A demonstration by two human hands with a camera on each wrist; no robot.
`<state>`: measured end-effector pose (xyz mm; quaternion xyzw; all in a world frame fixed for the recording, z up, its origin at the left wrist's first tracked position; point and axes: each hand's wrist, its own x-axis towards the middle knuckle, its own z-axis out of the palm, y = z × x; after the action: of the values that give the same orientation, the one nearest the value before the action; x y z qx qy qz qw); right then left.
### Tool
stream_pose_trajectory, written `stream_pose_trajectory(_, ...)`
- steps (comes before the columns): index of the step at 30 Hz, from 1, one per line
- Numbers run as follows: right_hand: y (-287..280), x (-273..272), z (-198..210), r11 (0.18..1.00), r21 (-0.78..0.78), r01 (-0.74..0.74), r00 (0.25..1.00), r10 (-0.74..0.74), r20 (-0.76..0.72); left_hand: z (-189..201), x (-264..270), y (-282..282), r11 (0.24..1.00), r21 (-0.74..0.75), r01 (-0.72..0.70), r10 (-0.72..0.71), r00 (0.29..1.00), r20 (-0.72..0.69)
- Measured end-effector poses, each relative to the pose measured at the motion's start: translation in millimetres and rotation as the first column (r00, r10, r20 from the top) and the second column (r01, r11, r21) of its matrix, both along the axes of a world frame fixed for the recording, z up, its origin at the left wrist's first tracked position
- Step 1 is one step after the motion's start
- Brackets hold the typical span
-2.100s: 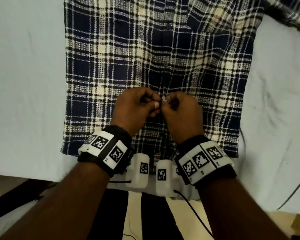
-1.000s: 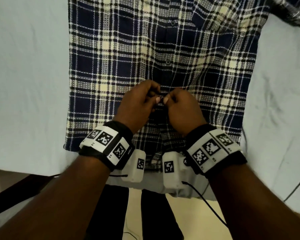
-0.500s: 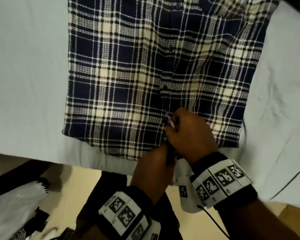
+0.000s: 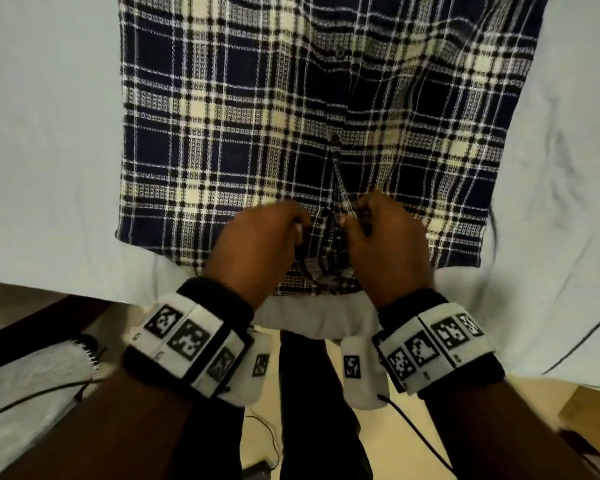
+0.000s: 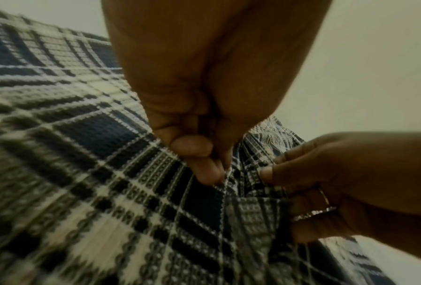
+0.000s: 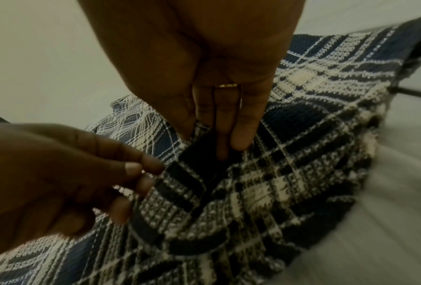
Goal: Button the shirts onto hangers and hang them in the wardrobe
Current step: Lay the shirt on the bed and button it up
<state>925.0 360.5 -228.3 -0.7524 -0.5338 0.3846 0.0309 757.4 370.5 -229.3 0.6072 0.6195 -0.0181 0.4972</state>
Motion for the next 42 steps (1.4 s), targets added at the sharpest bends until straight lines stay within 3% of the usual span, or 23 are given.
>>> stream_pose_trajectory(3, -3, -4, -2, 1.000, -0.009, 0.006, 1.000, -0.006, 0.000, -8, 12, 11, 0.976, 0.218, -0.010, 0.018, 0.999, -0.038)
stream_pose_trajectory(7, -5, -8, -6, 0.998, 0.055, 0.014, 1.000, -0.014, 0.008, -23, 25, 9, 0.958, 0.269, 0.099, -0.075, 0.992, -0.101)
stream_pose_trajectory(11, -5, -12, -9, 0.997, 0.058, 0.044, 0.999, -0.045, 0.012, -27, 24, 8, 0.949, 0.297, 0.105, -0.088, 0.994, -0.069)
stream_pose_trajectory(20, -9, -24, -8, 0.983, 0.104, 0.149, 0.989, -0.148, -0.014, -22, 16, 14, 0.993, 0.040, -0.110, 0.104, 0.987, 0.126)
stream_pose_trajectory(24, -11, -29, -9, 0.964, 0.152, 0.216, 0.976, -0.214, -0.029, -23, 9, 16, 0.991, -0.080, -0.104, 0.120, 0.969, 0.217)
stream_pose_trajectory(29, -11, -30, -10, 0.968, 0.162, 0.194, 0.980, -0.185, -0.070, -27, 3, 17, 0.986, -0.129, -0.109, 0.138, 0.959, 0.246)
stream_pose_trajectory(34, -11, -23, -10, 0.958, 0.231, 0.168, 0.971, -0.120, -0.209, -27, 3, 16, 0.944, -0.200, -0.262, 0.312, 0.905, 0.289)
stream_pose_trajectory(38, -13, -20, -13, 0.957, 0.266, 0.117, 0.987, -0.082, -0.138, -24, 5, 12, 0.891, -0.258, -0.373, 0.446, 0.824, 0.349)
stream_pose_trajectory(42, -9, -23, -12, 0.971, 0.209, 0.116, 0.989, -0.095, -0.110, -24, 3, 10, 0.893, -0.237, -0.383, 0.444, 0.833, 0.329)
